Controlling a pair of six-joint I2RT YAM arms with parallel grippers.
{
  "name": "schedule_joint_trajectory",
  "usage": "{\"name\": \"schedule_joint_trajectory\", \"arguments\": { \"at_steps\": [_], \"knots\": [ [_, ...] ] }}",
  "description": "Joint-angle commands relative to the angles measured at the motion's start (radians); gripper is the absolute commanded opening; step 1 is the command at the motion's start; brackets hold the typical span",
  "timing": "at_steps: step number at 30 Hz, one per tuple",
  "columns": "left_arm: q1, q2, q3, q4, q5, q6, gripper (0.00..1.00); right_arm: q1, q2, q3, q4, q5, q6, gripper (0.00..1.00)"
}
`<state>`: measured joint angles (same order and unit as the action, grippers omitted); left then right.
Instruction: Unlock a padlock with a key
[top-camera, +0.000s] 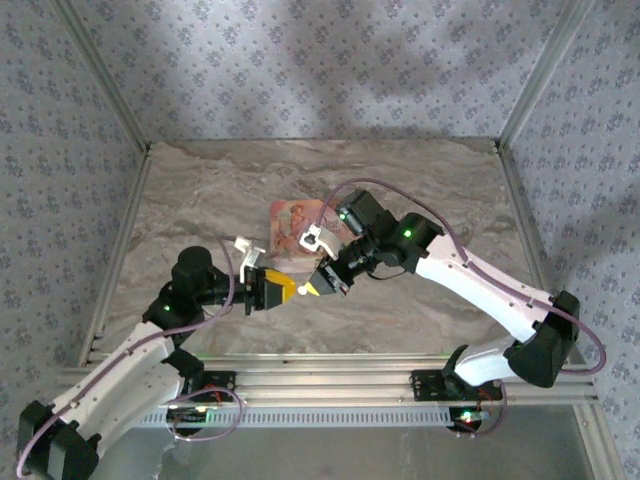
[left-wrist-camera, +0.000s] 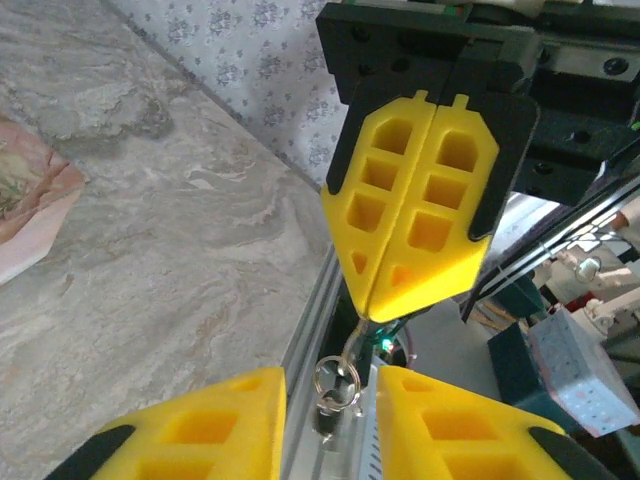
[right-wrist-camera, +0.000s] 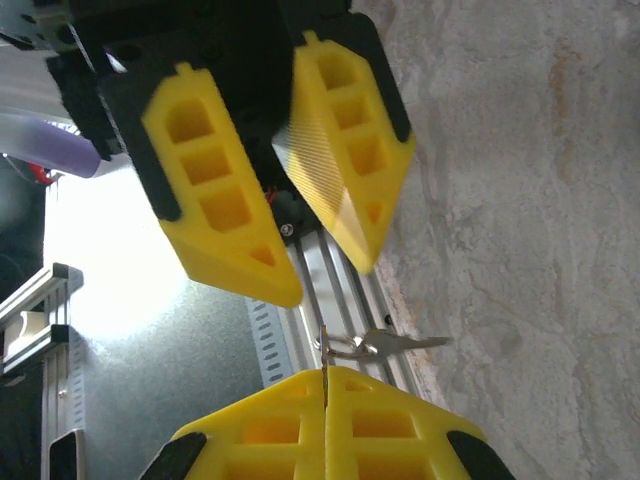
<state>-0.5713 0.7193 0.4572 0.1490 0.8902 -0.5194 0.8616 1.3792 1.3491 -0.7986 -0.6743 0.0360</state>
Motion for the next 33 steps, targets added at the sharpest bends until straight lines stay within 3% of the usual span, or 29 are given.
{"name": "schedule_joint_trajectory", "arguments": {
  "at_steps": [1, 13, 27, 29, 33],
  "knots": [
    [-0.028, 0.006, 0.032, 0.057, -0.003, 0.034, 0.29, -0.011, 0.004, 0.018, 0.011, -0.067, 0.003, 0.0],
    [-0.049, 0.008, 0.021, 0.106, -0.013, 0.007, 0.29, -0.014, 0.002, 0.007, 0.041, -0.074, 0.022, 0.0],
    [-0.065, 0.025, 0.016, 0.107, -0.014, 0.004, 0.1, -0.019, 0.0, -0.008, 0.065, -0.097, 0.033, 0.0],
    [-0.065, 0.025, 0.017, 0.102, -0.018, 0.004, 0.0, -0.023, 0.0, -0.011, 0.065, -0.098, 0.033, 0.0],
    [-0.064, 0.02, 0.015, 0.091, -0.034, 0.005, 0.0, -0.029, -0.005, -0.02, 0.07, -0.093, 0.032, 0.0]
  ]
}}
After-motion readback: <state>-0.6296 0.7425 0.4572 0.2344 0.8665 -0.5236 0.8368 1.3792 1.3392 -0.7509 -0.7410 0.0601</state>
